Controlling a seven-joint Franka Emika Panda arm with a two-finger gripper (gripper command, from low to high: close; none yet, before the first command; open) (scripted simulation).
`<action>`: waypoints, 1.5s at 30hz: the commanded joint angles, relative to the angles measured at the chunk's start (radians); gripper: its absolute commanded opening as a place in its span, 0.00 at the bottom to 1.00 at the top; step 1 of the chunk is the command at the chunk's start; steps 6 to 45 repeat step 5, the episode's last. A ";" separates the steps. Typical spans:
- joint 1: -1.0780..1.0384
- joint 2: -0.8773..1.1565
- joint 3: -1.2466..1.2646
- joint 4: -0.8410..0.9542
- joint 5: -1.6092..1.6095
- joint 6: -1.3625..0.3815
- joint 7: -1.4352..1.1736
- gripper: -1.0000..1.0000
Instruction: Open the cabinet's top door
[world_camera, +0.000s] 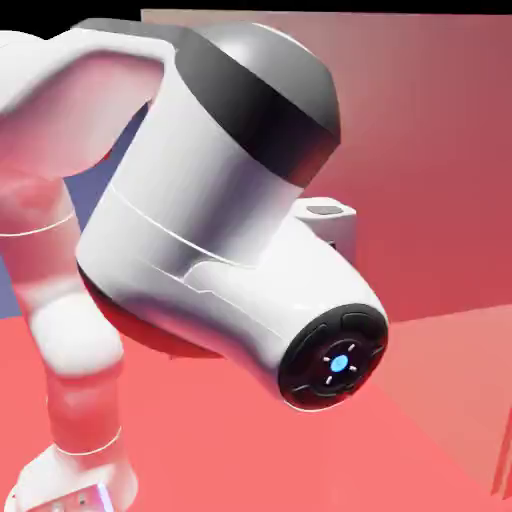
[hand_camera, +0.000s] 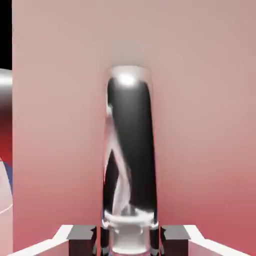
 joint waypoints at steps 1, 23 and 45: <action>0.037 -0.021 -0.027 0.003 -0.003 0.012 0.017 0.00; 0.182 -0.121 -0.110 0.049 -0.025 0.048 0.092 0.00; 0.182 -0.121 -0.110 0.049 -0.025 0.048 0.092 0.00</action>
